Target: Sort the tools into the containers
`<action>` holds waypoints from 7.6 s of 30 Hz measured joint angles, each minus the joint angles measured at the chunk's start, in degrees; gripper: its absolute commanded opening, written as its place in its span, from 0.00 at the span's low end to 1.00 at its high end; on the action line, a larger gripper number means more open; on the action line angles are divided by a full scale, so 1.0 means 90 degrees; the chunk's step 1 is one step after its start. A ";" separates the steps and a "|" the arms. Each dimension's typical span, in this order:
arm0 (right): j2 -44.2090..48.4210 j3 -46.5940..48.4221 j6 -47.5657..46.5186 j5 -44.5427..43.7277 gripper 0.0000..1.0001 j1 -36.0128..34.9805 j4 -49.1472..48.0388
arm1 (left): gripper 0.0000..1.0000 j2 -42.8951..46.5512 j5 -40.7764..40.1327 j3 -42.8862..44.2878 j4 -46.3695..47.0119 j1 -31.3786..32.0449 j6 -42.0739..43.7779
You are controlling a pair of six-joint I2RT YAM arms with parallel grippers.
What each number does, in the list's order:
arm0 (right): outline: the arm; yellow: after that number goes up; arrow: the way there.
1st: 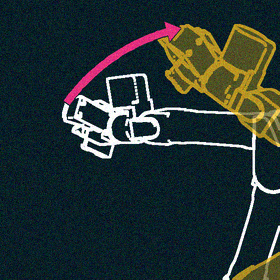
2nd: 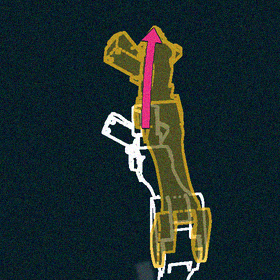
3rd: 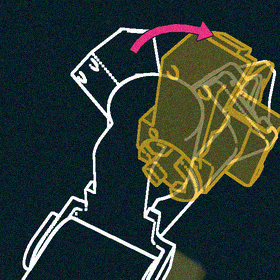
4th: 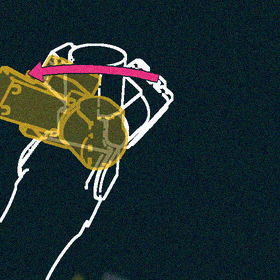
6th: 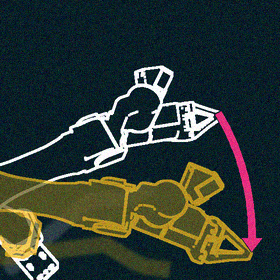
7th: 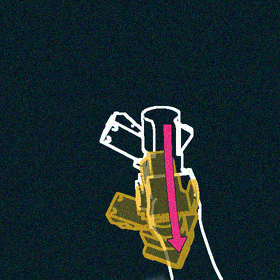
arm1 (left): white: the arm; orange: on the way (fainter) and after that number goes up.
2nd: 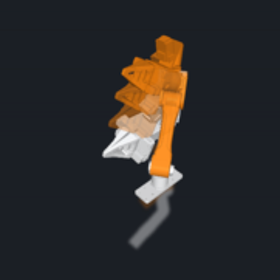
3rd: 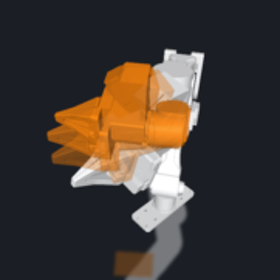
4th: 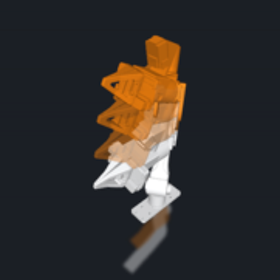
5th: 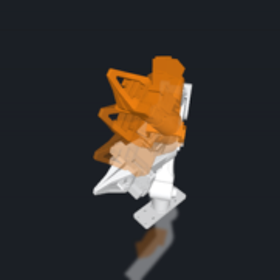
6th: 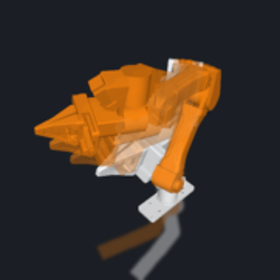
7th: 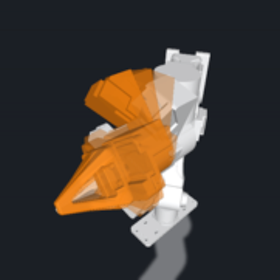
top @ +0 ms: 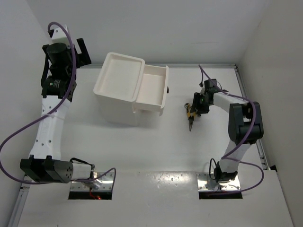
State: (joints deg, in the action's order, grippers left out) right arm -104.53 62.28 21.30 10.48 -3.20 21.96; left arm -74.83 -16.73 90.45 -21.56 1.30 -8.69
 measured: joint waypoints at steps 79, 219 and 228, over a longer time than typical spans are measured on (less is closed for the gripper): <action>-0.0087 0.4223 0.4694 0.0857 0.00 -0.1603 0.0245 | 1.00 -0.0260 0.0313 -0.0561 -0.0112 -0.0114 -0.0260; -0.0702 0.3764 -0.0729 0.1428 0.72 -0.1848 0.0165 | 0.57 -0.1416 0.1984 -0.0257 -0.1234 0.0755 -0.0015; 0.0590 0.2103 -0.1860 0.0857 0.72 -0.0648 0.0112 | 0.74 -0.1421 0.2096 -0.0223 -0.1302 0.0855 -0.0044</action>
State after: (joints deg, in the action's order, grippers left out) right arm -99.22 81.21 4.56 18.20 -9.04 22.96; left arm -87.61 2.13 88.44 -33.28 8.99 -9.08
